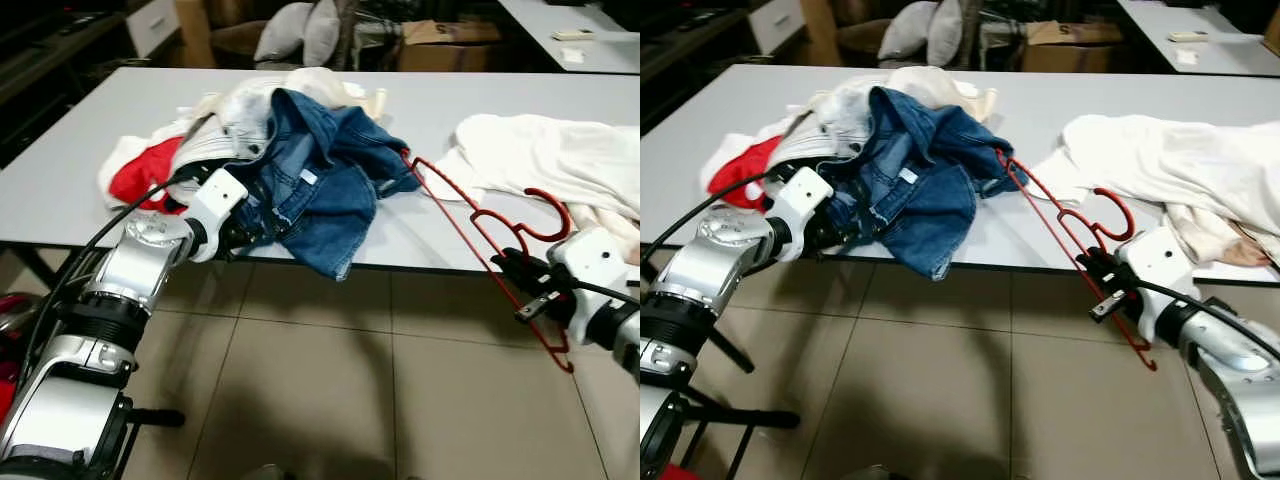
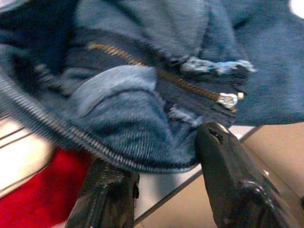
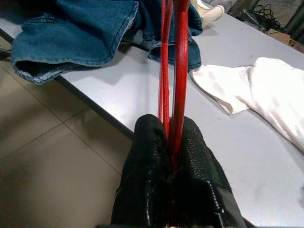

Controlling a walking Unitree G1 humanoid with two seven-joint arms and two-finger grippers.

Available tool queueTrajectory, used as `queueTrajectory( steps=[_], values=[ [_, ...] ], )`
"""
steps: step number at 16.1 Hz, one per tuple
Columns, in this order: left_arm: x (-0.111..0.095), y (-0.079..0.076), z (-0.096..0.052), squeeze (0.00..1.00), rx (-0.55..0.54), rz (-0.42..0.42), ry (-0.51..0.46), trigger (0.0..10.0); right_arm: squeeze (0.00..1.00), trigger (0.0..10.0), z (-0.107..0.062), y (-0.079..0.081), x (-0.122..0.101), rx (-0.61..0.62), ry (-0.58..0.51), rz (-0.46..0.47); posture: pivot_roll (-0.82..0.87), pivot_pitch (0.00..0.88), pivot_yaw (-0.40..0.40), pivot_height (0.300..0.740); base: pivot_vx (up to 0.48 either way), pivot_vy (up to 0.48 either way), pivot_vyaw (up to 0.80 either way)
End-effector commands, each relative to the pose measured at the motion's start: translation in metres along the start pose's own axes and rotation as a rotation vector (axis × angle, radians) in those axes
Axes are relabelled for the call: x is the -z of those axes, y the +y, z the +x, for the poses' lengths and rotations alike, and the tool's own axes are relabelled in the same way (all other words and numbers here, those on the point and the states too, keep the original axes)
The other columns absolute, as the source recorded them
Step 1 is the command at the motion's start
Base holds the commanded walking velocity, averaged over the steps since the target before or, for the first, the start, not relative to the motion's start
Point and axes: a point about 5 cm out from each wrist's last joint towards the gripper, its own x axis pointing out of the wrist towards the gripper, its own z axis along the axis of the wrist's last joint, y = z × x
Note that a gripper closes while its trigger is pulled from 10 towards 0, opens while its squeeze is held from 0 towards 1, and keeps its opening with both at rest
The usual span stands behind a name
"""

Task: Hang hanger

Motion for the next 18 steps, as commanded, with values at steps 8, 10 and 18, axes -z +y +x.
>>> queueTrajectory(
  steps=[8,10,18],
  values=[
    [0.004,0.019,-0.045,1.0,0.033,0.088,0.051,10.0,0.0,10.0,-0.01,0.009,-0.007,0.103,-0.04,0.013,-0.14,0.0,0.111,0.74,0.0,0.0,0.0],
    [-0.011,0.028,-0.05,1.0,-0.014,-0.099,-0.133,10.0,0.0,10.0,-0.008,0.01,-0.008,0.138,-0.062,0.053,-0.14,0.0,0.109,0.74,0.0,0.0,0.0],
    [-0.03,-0.034,-0.042,0.44,-0.242,-0.262,-0.537,10.0,0.0,10.0,0.009,0.031,0.001,0.374,-0.015,0.039,-0.14,0.0,0.073,0.74,0.0,0.0,0.0]
  ],
)
